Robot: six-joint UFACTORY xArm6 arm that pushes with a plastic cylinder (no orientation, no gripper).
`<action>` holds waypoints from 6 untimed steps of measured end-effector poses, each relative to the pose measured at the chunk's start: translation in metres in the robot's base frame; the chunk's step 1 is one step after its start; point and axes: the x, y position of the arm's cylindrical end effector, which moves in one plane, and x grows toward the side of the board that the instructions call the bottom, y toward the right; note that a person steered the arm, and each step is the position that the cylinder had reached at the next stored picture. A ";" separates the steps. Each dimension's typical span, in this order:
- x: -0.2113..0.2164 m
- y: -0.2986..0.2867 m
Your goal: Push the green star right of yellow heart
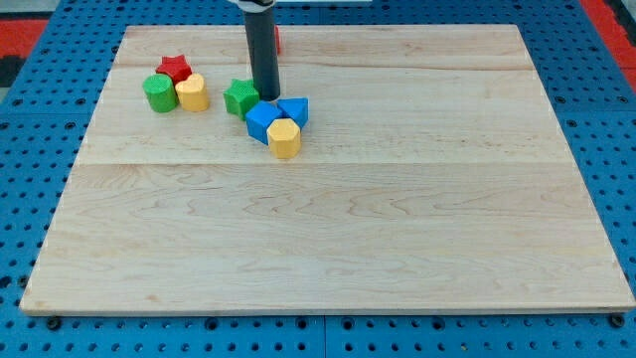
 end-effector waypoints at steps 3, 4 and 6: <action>0.027 -0.092; 0.028 -0.126; 0.028 -0.099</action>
